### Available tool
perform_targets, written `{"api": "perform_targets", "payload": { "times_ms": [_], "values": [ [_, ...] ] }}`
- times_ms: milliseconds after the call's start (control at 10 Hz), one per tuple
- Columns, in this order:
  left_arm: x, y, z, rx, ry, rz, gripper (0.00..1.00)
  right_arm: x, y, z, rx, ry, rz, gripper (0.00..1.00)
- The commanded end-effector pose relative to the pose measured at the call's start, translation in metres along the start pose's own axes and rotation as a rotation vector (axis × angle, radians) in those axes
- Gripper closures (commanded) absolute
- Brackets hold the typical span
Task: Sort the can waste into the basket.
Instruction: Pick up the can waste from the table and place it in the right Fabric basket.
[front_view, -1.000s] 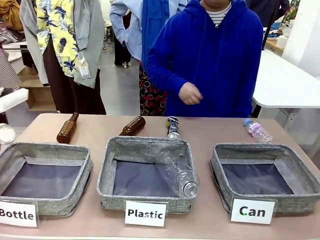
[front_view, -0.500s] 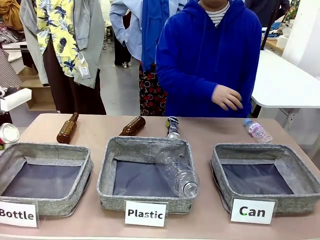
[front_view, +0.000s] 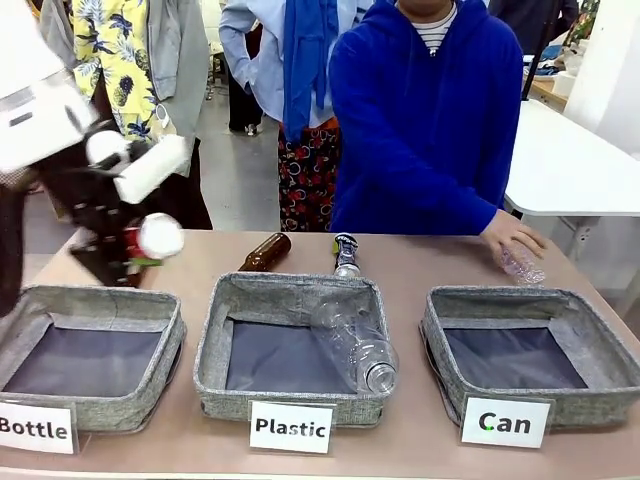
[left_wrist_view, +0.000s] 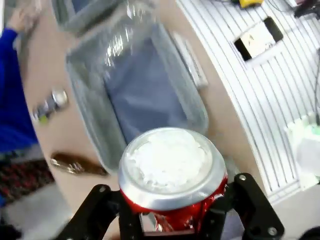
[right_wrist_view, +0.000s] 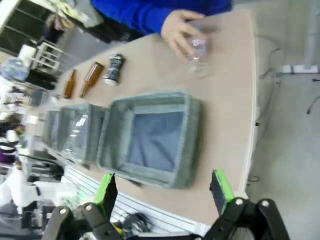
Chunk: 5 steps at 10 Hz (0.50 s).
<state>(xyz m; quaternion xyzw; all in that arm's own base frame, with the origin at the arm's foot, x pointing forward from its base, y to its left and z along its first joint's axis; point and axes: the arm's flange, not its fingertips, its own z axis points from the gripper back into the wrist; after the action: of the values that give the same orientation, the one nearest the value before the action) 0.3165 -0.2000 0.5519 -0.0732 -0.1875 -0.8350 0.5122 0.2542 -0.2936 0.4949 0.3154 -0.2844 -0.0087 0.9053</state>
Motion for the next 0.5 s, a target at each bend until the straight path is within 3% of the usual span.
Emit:
{"api": "perform_targets", "payload": {
  "times_ms": [0,200,300,400],
  "values": [
    [0.036,0.028,-0.015,0.02,-0.055,-0.111,1.0,-0.002,-0.027,0.017,-0.057,-0.041,0.022,0.0],
    [0.099,0.059,-0.023,0.091,0.047,-0.116,1.0,-0.005,-0.034,0.024,-0.004,-0.118,-0.002,0.0],
    [0.104,0.076,-0.017,0.029,0.013,-0.131,1.0,-0.01,-0.022,0.031,-0.052,-0.05,-0.006,0.0],
    [0.106,0.094,-0.024,0.004,-0.038,-0.09,1.0,-0.01,-0.022,0.031,-0.052,-0.05,-0.006,0.0]
  ]
}}
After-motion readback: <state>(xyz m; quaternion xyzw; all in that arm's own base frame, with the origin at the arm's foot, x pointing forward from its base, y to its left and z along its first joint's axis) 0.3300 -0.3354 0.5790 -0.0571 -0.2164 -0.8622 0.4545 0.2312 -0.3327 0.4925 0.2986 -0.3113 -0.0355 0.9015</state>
